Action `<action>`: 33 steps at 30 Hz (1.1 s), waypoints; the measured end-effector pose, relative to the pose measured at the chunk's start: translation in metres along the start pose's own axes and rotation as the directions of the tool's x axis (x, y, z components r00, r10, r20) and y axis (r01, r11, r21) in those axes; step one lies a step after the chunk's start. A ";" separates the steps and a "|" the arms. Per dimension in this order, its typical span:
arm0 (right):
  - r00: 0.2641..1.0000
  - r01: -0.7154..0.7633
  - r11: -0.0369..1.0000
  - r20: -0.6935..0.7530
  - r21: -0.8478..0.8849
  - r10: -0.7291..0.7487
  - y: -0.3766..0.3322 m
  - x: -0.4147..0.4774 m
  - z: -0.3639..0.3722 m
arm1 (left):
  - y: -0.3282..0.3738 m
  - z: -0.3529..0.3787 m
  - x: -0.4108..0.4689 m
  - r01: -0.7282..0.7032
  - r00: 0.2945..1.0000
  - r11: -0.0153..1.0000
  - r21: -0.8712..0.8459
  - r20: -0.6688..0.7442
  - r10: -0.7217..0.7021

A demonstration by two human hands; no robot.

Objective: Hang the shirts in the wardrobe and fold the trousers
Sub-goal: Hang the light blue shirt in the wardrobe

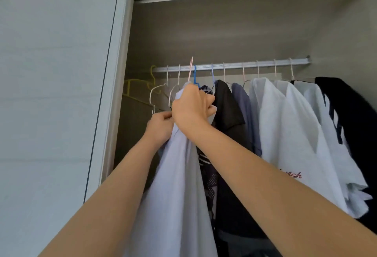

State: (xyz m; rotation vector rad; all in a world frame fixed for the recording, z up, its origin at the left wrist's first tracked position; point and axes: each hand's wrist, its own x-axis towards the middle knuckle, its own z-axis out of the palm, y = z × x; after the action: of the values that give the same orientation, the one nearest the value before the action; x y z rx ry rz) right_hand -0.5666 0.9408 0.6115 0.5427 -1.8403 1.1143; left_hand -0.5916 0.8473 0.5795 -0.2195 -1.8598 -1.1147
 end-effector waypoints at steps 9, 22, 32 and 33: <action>0.999 -0.048 0.995 -0.009 -0.090 0.047 -0.010 0.064 0.037 | -0.031 0.000 -0.013 -0.244 0.969 0.969 0.028 0.038 0.243; 0.998 0.057 0.982 -0.002 -0.178 -0.058 -0.018 0.116 0.063 | -0.059 0.034 0.011 -0.135 0.952 0.973 0.187 -0.247 0.180; 0.996 0.069 0.987 -0.043 -0.145 -0.076 -0.003 0.138 0.076 | -0.062 0.061 0.024 -0.138 0.965 0.989 0.048 -0.219 0.145; 0.997 0.063 0.989 -0.044 -0.133 -0.070 -0.002 0.139 0.074 | -0.061 0.062 0.023 -0.155 0.963 0.986 0.054 -0.215 0.163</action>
State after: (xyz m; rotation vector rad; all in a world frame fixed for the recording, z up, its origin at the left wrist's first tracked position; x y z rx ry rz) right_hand -0.6704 0.8868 0.7171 0.4926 -1.8258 0.9464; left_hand -0.6767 0.8533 0.5504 -0.2117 -1.6356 -0.9533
